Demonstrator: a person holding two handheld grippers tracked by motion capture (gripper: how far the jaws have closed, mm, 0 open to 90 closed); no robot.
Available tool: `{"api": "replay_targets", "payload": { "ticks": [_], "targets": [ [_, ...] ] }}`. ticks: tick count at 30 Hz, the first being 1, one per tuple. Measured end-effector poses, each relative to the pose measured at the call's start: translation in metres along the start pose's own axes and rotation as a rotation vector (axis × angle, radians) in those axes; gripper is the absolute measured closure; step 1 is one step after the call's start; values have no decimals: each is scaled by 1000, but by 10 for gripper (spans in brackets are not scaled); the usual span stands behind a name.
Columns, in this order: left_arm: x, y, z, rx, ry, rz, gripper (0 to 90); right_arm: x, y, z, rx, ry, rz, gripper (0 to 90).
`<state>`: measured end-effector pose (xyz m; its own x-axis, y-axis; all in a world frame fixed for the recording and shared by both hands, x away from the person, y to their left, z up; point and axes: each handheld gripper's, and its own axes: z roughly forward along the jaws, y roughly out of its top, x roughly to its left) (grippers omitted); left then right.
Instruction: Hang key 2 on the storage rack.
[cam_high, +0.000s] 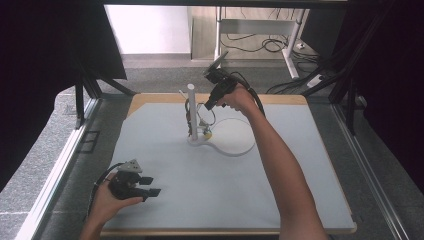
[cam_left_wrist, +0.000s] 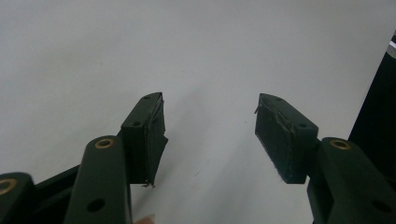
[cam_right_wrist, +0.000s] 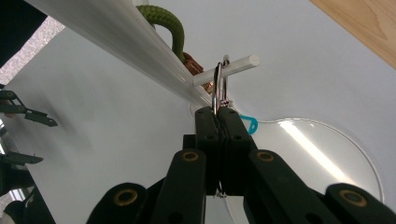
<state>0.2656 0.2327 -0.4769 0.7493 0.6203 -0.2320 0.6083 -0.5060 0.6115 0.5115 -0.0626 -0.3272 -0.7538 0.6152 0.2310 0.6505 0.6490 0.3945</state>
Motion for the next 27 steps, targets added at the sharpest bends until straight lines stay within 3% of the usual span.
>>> {"api": "replay_targets", "payload": {
  "ticks": [16,27],
  "targets": [
    [0,-1,-2,2,1,-6,428,5,-4,15,38,23,-21,834],
    [1,-2,-1,8,3,-9,427,2,-19,-1,-1,21,-19,754]
  ]
}}
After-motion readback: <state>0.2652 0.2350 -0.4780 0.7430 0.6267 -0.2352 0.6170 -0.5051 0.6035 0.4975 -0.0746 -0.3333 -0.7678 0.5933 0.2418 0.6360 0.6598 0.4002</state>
